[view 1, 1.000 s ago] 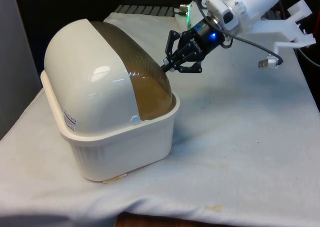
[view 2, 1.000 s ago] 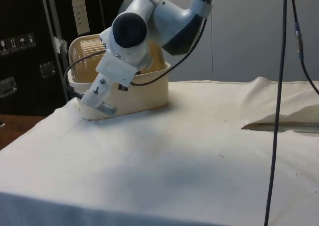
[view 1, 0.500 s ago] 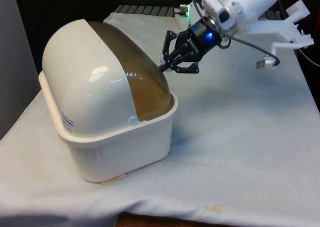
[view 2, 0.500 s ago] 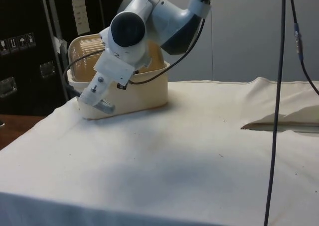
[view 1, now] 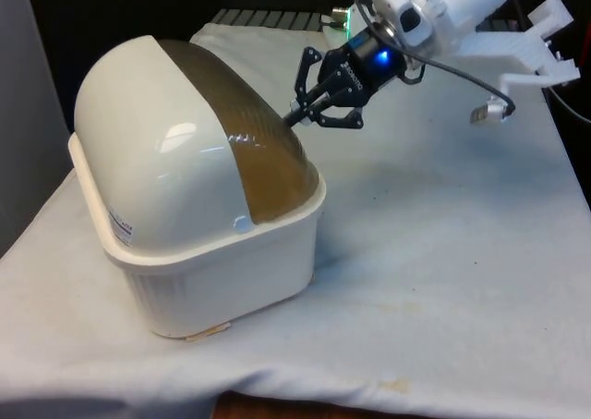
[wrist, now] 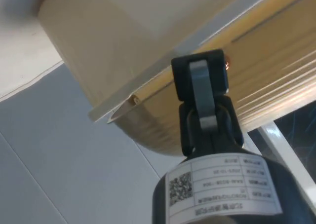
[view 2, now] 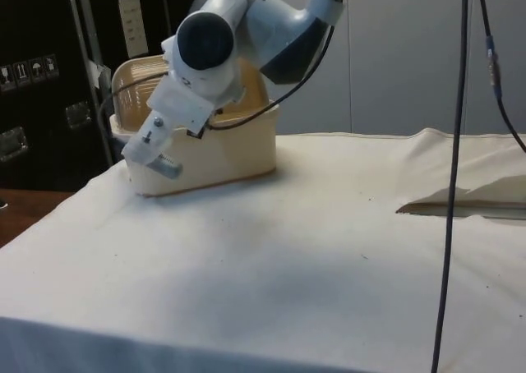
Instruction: Open the lid, then close it.
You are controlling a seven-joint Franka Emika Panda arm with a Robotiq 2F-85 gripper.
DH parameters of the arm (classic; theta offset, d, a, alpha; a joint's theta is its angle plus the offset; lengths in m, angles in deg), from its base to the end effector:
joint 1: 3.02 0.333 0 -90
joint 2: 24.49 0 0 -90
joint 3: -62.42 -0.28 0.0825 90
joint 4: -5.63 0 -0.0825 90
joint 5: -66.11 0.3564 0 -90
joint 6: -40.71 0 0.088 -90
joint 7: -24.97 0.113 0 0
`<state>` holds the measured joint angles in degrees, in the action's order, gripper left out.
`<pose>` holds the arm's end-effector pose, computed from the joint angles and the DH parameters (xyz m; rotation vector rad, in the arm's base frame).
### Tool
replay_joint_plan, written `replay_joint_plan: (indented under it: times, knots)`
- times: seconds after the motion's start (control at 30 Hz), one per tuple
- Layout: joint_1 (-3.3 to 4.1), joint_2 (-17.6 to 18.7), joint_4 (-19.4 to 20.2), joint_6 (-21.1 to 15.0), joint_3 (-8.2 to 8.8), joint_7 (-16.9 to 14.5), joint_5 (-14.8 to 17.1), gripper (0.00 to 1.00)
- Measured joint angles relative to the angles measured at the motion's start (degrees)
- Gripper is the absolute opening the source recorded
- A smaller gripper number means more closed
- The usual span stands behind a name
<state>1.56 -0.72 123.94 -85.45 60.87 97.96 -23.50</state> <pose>0.5578 0.0204 0.2164 2.1263 0.0500 0.6078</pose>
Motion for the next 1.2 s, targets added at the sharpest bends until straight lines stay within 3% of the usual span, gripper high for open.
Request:
replay_joint_plan:
  times: [0.47,1.2]
  knots:
    - [-0.06,-3.4,0.1,1.3,0.06,0.0,0.3,0.0]
    - [-0.11,-3.3,-4.2,2.5,2.29,0.0,0.3,0.0]
